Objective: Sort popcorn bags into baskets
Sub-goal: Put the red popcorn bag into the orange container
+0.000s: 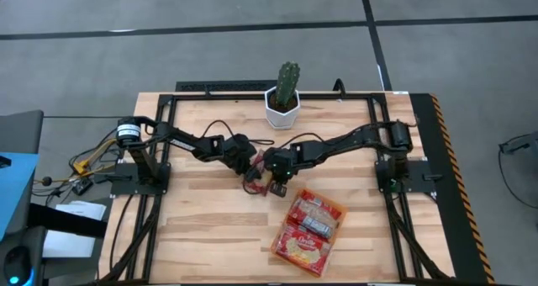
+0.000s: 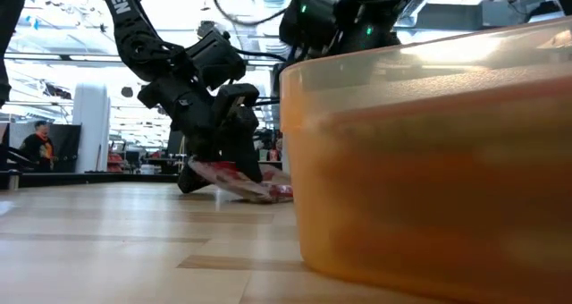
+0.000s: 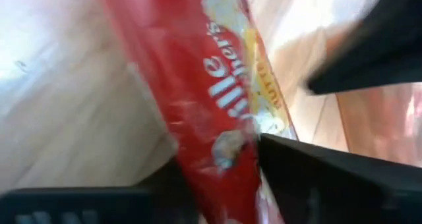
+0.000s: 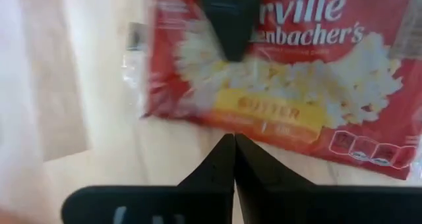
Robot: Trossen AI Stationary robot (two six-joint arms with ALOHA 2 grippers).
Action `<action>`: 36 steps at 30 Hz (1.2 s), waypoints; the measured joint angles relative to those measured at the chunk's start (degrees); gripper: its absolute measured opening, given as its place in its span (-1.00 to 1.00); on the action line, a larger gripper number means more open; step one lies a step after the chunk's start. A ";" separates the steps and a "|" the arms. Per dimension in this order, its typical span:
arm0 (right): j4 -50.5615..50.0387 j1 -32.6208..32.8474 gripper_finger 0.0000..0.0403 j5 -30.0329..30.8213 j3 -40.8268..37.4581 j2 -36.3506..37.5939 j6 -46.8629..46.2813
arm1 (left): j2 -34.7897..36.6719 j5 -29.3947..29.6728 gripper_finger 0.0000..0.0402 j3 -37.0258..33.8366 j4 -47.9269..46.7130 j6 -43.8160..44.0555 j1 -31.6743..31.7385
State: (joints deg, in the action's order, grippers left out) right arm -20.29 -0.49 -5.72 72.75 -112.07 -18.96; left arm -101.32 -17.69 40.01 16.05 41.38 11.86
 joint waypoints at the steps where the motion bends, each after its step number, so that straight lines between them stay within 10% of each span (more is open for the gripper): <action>1: -0.85 0.02 -0.86 -0.06 0.00 1.09 0.00 | 0.00 0.51 -0.48 0.00 0.11 0.01 0.00; 5: -6.57 0.06 -0.91 -0.55 0.00 7.81 -0.44 | -0.05 2.51 -0.91 -0.02 1.19 0.36 0.04; 15: -25.34 4.35 -0.86 5.28 0.07 33.61 -8.74 | 5.96 -4.24 -0.97 7.16 -0.27 -1.02 -0.41; 28: -37.02 14.57 -0.88 15.65 0.02 52.46 -20.29 | 0.75 10.32 -0.99 44.72 -30.01 -30.82 -11.16; 36: -44.27 17.85 -0.89 19.26 -0.02 56.50 -23.48 | -10.74 8.30 -0.97 60.62 -39.87 -45.83 -14.73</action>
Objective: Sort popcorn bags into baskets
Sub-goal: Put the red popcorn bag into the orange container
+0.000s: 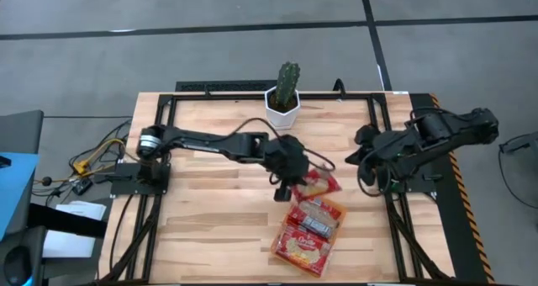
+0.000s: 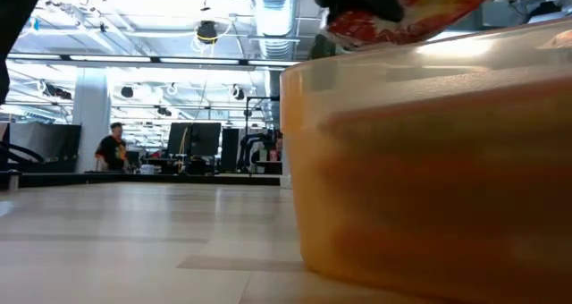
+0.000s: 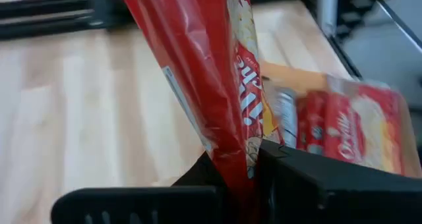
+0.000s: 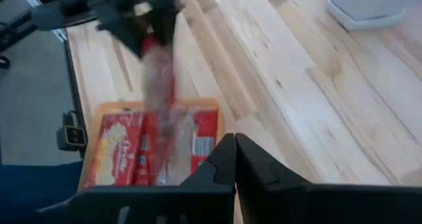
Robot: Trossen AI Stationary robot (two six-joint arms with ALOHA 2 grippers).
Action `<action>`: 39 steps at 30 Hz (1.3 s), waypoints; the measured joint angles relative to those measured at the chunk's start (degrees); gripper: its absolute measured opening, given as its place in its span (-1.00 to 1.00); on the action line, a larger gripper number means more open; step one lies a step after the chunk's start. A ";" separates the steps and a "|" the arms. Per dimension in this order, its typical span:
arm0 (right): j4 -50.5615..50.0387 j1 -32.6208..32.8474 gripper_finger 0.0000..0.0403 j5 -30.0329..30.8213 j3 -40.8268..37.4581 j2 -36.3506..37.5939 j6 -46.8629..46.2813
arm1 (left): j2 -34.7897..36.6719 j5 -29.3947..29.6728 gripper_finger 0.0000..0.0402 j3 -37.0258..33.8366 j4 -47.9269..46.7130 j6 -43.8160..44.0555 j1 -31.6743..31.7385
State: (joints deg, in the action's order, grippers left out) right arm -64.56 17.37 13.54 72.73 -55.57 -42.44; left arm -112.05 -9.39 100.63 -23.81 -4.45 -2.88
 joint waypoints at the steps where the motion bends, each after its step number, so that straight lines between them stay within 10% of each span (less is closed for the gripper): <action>1: -1.52 0.32 -0.90 0.00 0.00 -0.02 -0.61 | -1.31 -0.65 -0.97 1.29 -0.73 -1.55 -0.39; 22: -5.83 1.81 -0.87 0.07 0.04 -1.18 -1.22 | -10.60 1.63 -0.90 9.65 -8.21 -24.72 -8.81; 39: -6.73 1.81 -0.77 0.04 0.07 -1.81 -1.20 | -13.61 1.66 -0.67 9.61 -6.08 -26.09 -9.30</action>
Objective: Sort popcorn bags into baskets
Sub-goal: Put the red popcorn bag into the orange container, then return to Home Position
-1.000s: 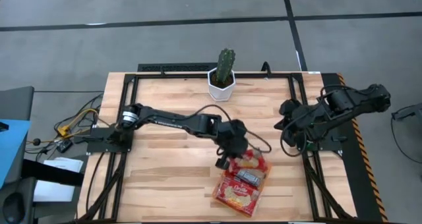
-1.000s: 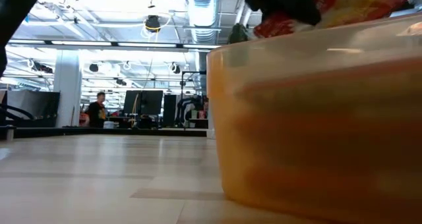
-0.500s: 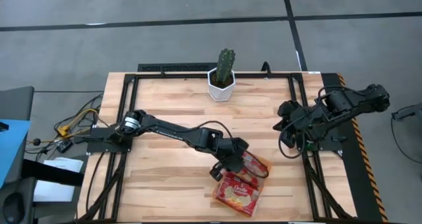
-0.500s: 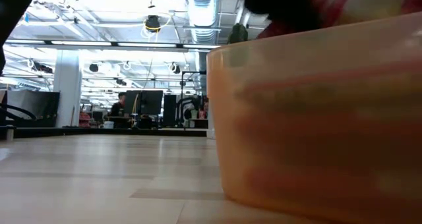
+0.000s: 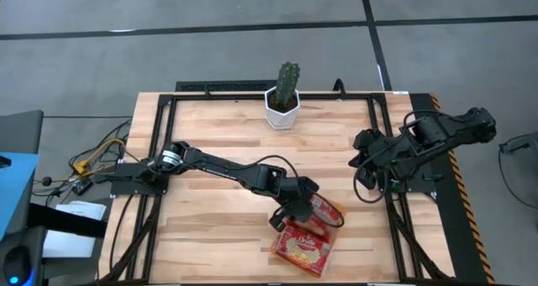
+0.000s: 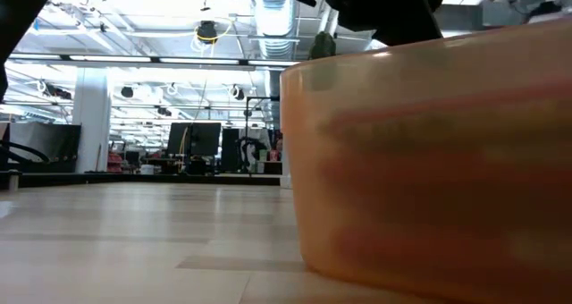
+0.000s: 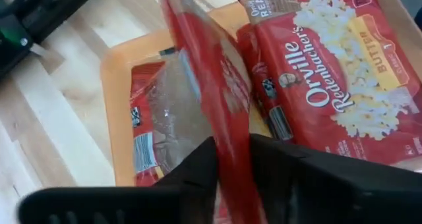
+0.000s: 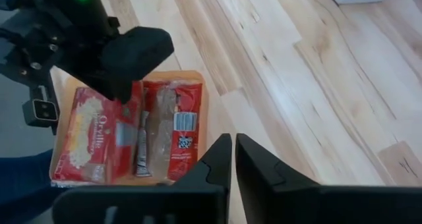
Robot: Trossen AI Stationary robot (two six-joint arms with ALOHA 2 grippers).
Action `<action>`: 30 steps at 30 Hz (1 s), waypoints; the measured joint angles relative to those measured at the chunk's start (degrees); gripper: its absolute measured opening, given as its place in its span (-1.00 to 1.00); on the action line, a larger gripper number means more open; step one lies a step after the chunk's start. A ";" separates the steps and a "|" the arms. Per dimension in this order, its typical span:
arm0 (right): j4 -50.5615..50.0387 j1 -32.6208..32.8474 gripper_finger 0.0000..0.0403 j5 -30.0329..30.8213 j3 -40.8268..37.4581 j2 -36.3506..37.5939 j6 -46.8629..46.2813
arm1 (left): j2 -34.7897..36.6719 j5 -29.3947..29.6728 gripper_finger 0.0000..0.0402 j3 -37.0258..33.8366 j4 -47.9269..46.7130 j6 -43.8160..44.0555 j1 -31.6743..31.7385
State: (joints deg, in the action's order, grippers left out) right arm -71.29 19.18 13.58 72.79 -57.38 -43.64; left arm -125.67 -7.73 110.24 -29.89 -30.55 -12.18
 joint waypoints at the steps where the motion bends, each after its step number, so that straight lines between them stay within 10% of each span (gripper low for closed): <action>1: -0.24 0.00 -0.76 0.00 0.00 -0.06 0.01 | 0.00 0.04 -0.62 -0.02 -0.16 0.35 -0.07; 7: -0.55 0.00 -0.74 0.02 0.00 -0.05 0.11 | -0.02 3.72 -0.27 1.98 -2.39 7.77 -0.14; 15: 4.24 0.02 -0.74 2.91 0.00 1.14 3.98 | 0.91 3.77 -0.12 25.01 -22.02 14.16 2.09; 30: 19.20 1.99 -0.74 3.20 0.00 6.05 16.40 | 41.32 22.01 -0.16 17.85 -28.17 23.59 3.82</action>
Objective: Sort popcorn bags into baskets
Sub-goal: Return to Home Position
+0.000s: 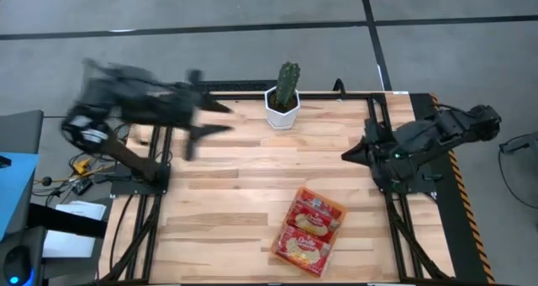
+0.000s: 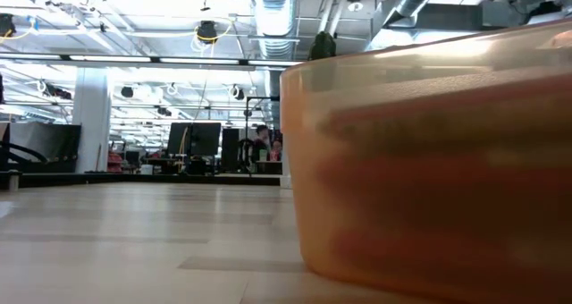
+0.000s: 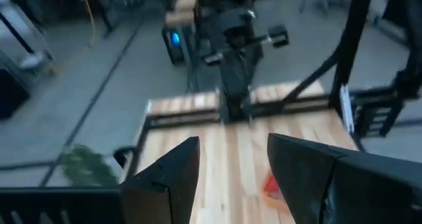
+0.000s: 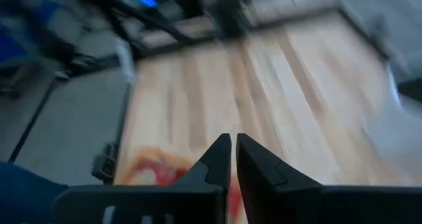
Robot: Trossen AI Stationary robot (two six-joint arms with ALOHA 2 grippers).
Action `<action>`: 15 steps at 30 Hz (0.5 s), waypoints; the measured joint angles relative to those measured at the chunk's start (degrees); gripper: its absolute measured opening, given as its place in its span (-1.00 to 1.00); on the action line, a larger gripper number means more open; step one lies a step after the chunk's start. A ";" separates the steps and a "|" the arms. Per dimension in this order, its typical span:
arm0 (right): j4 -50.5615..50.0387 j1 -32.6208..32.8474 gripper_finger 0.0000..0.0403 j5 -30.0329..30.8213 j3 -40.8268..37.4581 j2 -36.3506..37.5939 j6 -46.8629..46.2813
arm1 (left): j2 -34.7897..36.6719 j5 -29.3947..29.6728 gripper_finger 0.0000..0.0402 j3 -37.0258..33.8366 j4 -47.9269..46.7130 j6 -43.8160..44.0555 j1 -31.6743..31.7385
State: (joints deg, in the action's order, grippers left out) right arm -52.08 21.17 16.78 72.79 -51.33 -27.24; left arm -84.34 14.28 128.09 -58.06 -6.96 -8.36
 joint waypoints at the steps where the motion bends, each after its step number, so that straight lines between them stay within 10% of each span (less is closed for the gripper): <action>1: 3.02 0.75 -0.74 0.20 0.00 0.05 3.57 | 2.50 0.05 -0.16 -0.53 -0.02 -0.39 -0.53; 8: 13.38 1.39 -0.74 3.24 -0.08 10.21 19.51 | 21.54 1.76 -0.16 -15.97 5.59 0.68 -3.02; 15: 18.23 -0.19 -0.74 9.26 -12.97 28.99 15.28 | 43.23 9.25 -0.16 -54.68 26.38 5.18 -3.09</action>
State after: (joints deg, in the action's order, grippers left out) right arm -33.86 20.98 26.04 59.83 -22.34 -11.96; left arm -41.12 23.53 73.41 -31.68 -1.78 -11.45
